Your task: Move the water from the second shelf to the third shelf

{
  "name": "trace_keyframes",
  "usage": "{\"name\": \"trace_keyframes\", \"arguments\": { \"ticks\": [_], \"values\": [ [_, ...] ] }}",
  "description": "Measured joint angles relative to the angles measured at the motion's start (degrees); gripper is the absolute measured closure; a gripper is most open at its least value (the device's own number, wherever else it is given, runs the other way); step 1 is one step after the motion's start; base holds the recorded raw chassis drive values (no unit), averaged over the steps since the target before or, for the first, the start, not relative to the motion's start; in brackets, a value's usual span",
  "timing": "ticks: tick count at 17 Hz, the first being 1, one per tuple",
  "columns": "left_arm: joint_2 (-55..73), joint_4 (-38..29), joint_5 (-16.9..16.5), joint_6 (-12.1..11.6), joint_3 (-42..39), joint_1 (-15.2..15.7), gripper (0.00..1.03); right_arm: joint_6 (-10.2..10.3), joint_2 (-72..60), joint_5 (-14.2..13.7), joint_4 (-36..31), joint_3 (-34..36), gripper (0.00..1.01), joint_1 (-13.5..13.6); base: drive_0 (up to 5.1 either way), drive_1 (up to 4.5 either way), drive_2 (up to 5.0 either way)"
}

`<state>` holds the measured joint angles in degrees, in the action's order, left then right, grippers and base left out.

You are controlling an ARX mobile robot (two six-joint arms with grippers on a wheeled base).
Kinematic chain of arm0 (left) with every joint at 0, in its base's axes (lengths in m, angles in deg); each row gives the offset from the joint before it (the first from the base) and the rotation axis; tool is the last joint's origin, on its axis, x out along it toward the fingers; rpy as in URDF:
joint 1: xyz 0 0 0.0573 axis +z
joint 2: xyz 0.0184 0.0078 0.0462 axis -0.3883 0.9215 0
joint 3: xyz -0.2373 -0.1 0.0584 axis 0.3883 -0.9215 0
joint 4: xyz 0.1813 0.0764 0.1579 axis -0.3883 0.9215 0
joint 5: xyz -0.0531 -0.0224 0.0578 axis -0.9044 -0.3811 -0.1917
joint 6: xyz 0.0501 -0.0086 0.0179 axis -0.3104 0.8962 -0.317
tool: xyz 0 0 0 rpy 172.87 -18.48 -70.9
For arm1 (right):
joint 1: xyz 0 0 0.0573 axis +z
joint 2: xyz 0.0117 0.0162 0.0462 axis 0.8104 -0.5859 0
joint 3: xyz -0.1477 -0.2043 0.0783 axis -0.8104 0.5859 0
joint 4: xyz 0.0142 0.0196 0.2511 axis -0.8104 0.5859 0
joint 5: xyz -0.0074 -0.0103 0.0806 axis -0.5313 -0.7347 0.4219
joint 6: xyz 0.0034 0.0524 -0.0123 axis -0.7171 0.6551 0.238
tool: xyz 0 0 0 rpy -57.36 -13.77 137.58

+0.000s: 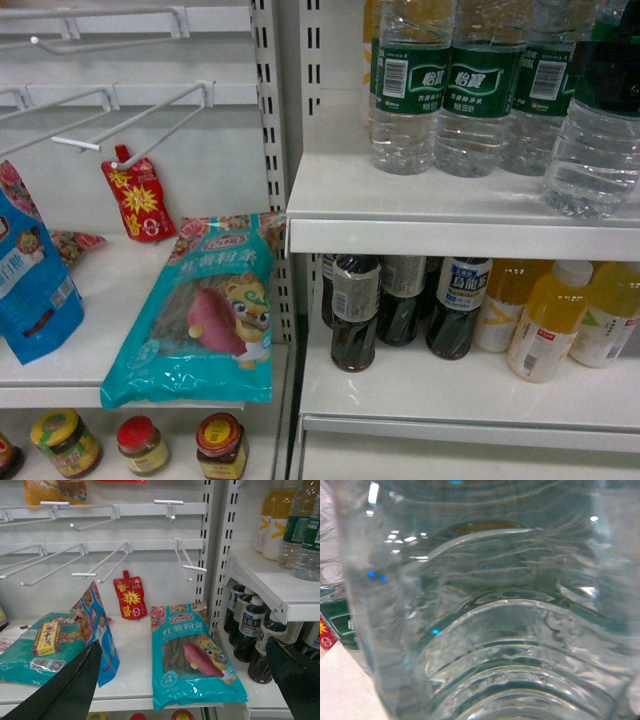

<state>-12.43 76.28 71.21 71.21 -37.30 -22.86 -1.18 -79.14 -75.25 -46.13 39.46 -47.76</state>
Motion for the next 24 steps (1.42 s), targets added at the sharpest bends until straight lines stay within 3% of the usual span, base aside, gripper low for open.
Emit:
{"name": "trace_keyframes", "arguments": {
  "ticks": [1,3,6,14,18,20,21,24],
  "values": [
    [0.0,0.0,0.0,0.0,0.0,0.0,0.05,0.0,0.0,0.0,-0.2,0.0,0.58,0.0,0.0,0.00,0.0],
    [0.0,0.0,0.0,0.0,0.0,0.0,0.05,-0.5,-0.4,0.9,-0.4,0.0,0.31,0.0,0.0,0.00,0.0],
    [0.0,0.0,0.0,0.0,0.0,0.0,0.05,-0.9,-0.4,1.6,-1.0,0.0,0.02,0.0,0.0,0.00,0.0],
    [0.0,0.0,0.0,0.0,0.0,0.0,0.05,-1.4,0.3,1.7,1.3,0.3,0.03,-0.4,0.0,0.00,0.0],
    [0.0,0.0,0.0,0.0,0.0,0.0,0.05,-1.5,6.2,1.8,3.1,4.0,0.03,-0.4,0.0,0.00,0.0],
    [0.0,0.0,0.0,0.0,0.0,0.0,0.05,-1.5,11.2,1.5,5.4,8.0,0.03,-0.3,0.0,0.00,0.0],
    [0.0,0.0,0.0,0.0,0.0,0.0,0.05,-1.5,16.2,0.0,7.1,12.5,0.03,0.2,0.0,0.00,0.0],
    [0.0,0.0,0.0,0.0,0.0,0.0,0.05,-0.8,28.8,0.1,9.6,21.4,0.03,0.4,0.0,0.00,0.0]
  ]
}}
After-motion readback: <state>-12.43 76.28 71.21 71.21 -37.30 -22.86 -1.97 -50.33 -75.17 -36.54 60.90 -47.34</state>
